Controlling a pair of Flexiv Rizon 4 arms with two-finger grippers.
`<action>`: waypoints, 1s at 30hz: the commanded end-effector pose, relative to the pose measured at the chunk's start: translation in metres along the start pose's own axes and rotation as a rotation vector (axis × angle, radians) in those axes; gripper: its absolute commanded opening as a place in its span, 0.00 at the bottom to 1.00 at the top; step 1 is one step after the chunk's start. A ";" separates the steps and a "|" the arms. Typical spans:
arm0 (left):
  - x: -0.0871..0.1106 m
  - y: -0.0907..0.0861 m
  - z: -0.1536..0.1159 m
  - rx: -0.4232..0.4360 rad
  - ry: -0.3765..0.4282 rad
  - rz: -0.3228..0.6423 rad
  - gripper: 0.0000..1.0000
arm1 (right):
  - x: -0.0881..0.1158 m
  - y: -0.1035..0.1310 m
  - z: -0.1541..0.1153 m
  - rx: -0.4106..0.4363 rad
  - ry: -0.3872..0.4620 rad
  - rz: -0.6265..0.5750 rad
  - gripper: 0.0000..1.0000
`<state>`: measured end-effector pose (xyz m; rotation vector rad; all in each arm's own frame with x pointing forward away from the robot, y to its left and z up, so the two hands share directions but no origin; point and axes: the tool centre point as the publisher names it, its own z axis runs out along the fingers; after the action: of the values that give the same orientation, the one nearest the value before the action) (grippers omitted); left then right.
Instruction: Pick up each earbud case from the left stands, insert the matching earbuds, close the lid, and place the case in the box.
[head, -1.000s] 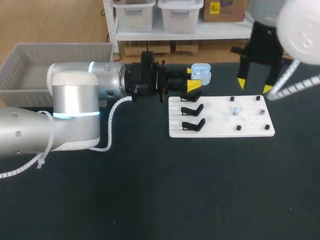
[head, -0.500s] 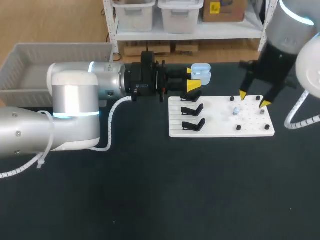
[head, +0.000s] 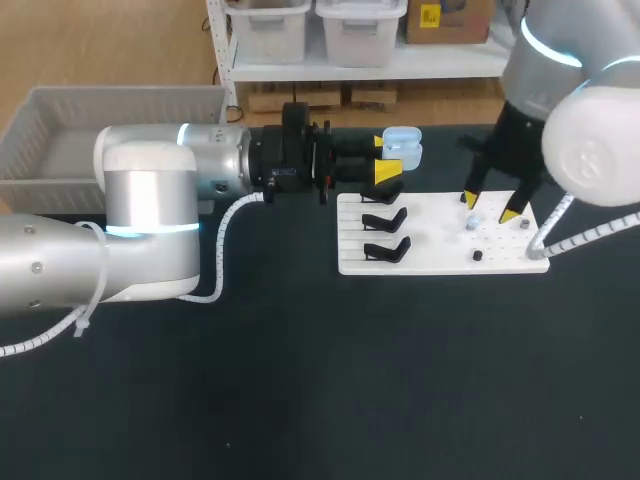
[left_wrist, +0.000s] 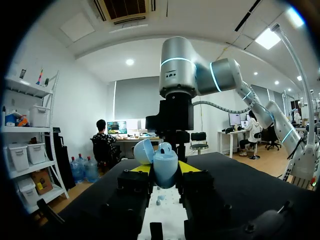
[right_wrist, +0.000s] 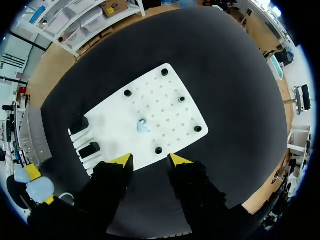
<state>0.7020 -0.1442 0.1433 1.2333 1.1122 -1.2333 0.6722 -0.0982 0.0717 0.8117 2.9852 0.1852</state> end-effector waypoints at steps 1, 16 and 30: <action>0.000 -0.002 0.000 -0.005 -0.001 0.002 0.00 | -0.002 0.007 0.012 0.009 0.003 0.005 0.44; 0.000 -0.002 0.000 -0.005 -0.001 0.002 0.00 | -0.006 0.011 0.032 0.002 -0.020 0.046 0.45; 0.000 -0.002 0.000 -0.005 -0.001 0.002 0.00 | -0.012 0.010 0.042 -0.008 -0.031 0.041 0.39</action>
<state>0.7020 -0.1442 0.1433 1.2333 1.1122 -1.2333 0.6912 -0.0914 0.0336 0.8720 2.9457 0.1831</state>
